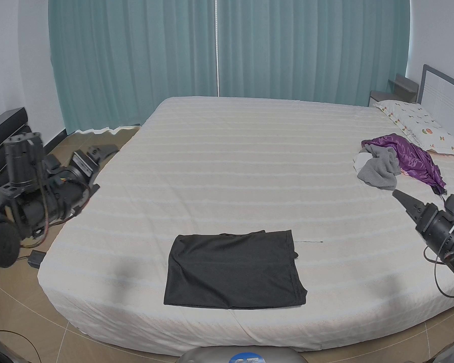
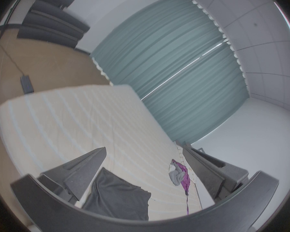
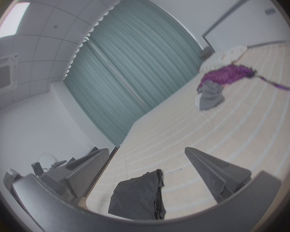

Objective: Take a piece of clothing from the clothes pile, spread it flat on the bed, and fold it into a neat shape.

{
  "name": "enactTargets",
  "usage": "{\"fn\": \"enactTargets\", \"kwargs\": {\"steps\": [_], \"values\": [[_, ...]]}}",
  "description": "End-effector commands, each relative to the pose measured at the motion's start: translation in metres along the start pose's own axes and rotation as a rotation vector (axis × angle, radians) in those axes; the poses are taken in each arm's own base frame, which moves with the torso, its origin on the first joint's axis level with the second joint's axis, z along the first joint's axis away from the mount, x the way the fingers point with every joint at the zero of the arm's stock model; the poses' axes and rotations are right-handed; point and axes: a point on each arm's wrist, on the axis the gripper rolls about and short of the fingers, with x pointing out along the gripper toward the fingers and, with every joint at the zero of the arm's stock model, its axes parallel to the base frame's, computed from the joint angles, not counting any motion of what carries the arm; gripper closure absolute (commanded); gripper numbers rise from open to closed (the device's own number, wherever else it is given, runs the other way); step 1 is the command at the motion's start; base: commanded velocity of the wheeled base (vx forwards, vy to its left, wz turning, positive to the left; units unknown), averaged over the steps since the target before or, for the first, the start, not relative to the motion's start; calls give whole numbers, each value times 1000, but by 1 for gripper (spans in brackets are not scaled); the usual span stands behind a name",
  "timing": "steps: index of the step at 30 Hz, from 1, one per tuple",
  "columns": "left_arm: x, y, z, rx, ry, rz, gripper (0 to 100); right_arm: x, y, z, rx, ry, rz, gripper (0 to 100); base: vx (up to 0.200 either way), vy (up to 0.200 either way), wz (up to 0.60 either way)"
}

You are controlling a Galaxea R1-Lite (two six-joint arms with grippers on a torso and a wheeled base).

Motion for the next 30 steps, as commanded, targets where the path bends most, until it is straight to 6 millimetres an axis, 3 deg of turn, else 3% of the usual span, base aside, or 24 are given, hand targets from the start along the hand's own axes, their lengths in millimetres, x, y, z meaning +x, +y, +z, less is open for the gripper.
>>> {"fn": "enactTargets", "kwargs": {"steps": [1,4,5,7,10,11,12,14,20,24,29,30], "values": [[-122,-13,12,178,-278,-111,0,-87,22,11,-210,-219,120,0,0,0,0],[-156,-10,8,253,-363,-127,0,-106,27,7,-273,-229,135,0,0,0,0],[-156,-10,8,253,-363,-127,0,-106,27,7,-273,-229,135,0,0,0,0],[-186,-4,3,328,-452,-137,0,-126,25,-4,-327,-197,117,0,0,0,0],[-202,3,-3,387,-505,-109,0,-144,26,-13,-357,-193,155,0,0,0,0],[-216,14,-11,454,-533,-65,0,-160,27,-20,-400,-200,188,0,0,0,0],[-216,14,-11,454,-533,-65,0,-160,27,-20,-400,-200,188,0,0,0,0],[-243,24,-20,547,-575,-42,0,-181,26,-30,-507,-195,176,0,0,0,0],[-288,45,-39,692,-660,20,0,-226,26,-48,-683,-217,189,0,0,0,0],[-304,55,-51,774,-719,52,0,-232,31,-45,-753,-247,172,0,0,0,0],[-304,65,-58,784,-710,76,0,-226,25,-48,-788,-299,119,0,0,0,0],[-299,71,-64,789,-716,106,0,-218,16,-54,-783,-330,45,0,0,0,0]]}}
